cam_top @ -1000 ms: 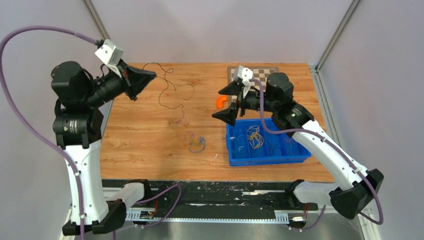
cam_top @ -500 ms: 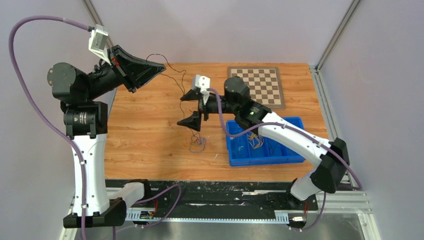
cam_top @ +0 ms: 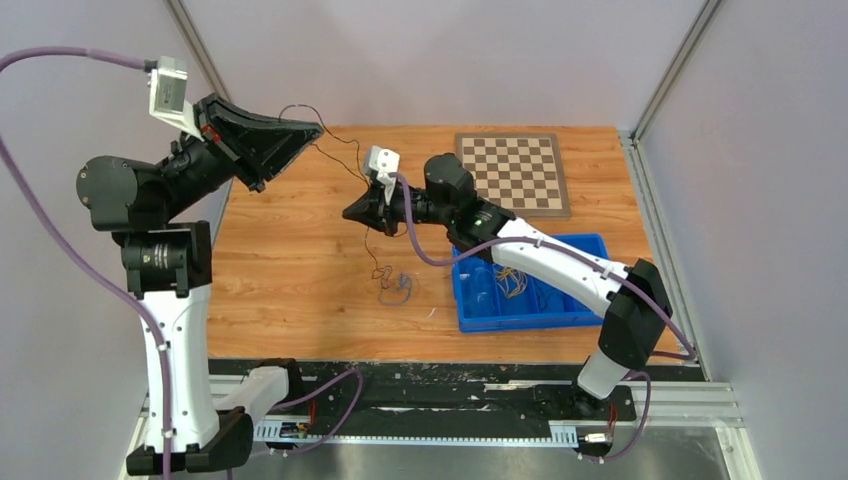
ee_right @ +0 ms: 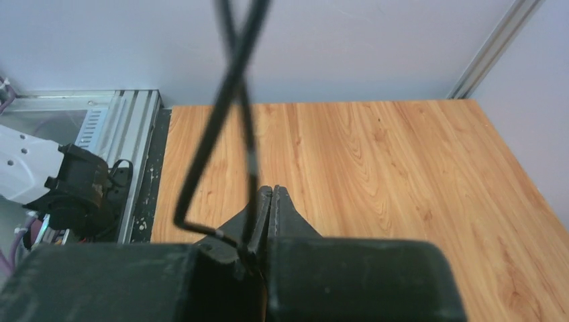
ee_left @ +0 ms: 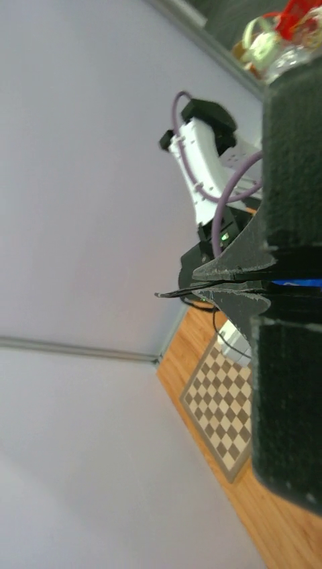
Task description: Untangle the cables
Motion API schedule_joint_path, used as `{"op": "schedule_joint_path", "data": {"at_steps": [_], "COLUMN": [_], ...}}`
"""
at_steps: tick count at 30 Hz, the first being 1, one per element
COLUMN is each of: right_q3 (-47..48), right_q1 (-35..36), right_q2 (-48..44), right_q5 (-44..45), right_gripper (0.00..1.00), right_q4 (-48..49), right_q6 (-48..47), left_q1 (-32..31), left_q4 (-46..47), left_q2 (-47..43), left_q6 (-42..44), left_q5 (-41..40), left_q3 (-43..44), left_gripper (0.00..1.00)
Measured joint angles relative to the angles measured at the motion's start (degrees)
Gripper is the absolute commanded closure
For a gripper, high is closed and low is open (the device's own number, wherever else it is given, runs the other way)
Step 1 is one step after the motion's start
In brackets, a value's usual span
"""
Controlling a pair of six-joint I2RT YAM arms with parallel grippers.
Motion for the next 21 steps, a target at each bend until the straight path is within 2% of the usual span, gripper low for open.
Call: {"op": "schedule_joint_path", "data": {"at_steps": [4,7,10,13,16,21], "right_q3": [-4.2,-5.8,-5.7,-3.3,0.4,3.0], "right_q1": [-0.6,-2.0,-5.5,-10.2,-14.0,-18.2], "right_q2": [-4.9,-10.7,-18.1,-23.6,-25.2,-25.3], "right_q5": [0.1,-0.3,-0.5,-0.5,-1.3,-2.5], "right_gripper": [1.00,1.00,1.00,1.00,1.00,1.00], "right_q4": [-2.1,-5.7,-7.4,-8.1,-8.9,-11.1], "right_q6": [0.6,1.2,2.6,4.9,8.8,17.3], "left_q1": [1.8,6.7,10.7,10.6,5.2,-12.7], "left_q4": [-11.6,-17.4,-20.4,-21.7,-24.5,-29.4], "left_q2": [-1.7,-2.9,-3.2,-1.9,1.9,6.5], "left_q6": [10.3,14.2,15.1,14.8,15.1,18.1], "left_q5": [-12.5,-20.0,-22.1,-17.7,-11.8,-7.2], "left_q3": [2.1,1.1,-3.8,-14.0,-22.5,-27.7], "left_gripper": [1.00,1.00,1.00,1.00,1.00,1.00]}}
